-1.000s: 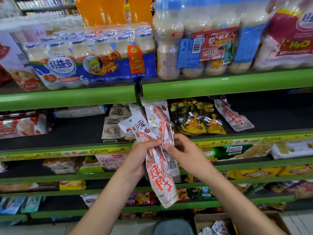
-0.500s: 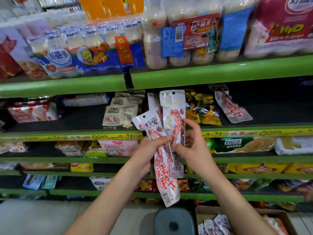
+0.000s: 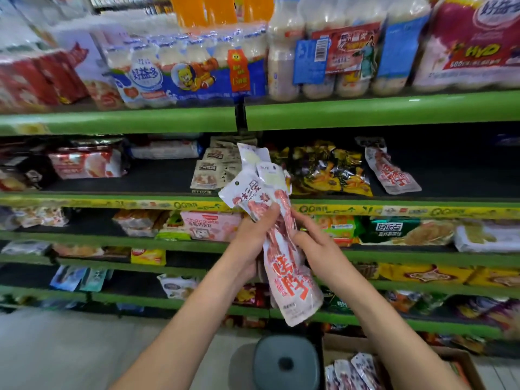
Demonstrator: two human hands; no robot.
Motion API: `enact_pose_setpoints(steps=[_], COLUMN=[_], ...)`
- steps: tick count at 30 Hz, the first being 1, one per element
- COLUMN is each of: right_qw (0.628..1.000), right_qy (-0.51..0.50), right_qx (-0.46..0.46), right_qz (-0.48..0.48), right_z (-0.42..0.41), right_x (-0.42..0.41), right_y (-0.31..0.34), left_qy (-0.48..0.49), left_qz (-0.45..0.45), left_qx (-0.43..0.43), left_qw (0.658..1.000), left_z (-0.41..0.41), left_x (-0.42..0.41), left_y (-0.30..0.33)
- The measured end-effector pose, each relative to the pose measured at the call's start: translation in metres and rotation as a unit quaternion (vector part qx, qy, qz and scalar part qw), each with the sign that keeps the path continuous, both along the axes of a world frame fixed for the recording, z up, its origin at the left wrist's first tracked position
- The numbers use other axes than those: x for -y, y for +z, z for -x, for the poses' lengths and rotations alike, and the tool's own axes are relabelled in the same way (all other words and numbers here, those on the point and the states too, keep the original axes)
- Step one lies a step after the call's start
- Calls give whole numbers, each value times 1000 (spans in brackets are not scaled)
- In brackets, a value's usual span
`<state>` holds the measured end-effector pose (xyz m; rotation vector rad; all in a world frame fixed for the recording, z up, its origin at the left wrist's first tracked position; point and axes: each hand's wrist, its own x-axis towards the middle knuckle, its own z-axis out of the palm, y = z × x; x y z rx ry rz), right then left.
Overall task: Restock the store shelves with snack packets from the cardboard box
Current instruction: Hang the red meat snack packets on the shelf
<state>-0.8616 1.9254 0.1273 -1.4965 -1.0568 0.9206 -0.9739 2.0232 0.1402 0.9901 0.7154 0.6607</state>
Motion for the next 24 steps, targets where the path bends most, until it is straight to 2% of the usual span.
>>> enact_pose_setpoints(steps=[2,5,6,9,13,17,18,24], right_qw=[995,960,953,948,969,988,986,986], right_qy=[10,23,-2,-99,-141,-137,-129,-129], right_qx=[98,271,297,296,192,-72,-107,-109], right_qz=[18,62,67,56,69,23,15,13], right_z=[12,33,40,52,49,36,33,22], right_x=[5,10,10,17,32,47,51,69], right_y=[5,3,1,-3,-5,2,2,-4], left_qy=[9,17,22,-3,-119,-125,-121,-106], left_qz=[19,35,33,10,-21,20,34,15], left_qx=[21,-6,-5,14,57,59,60,59], left_qw=[1000,999,999,1000,991,990,990,992], left_z=[7,15,17,26,42,48,48,45], left_x=[1,5,7,13,15,19,19,18], left_y=[-4,-13,-18,-34,-48,-56,-56,-39])
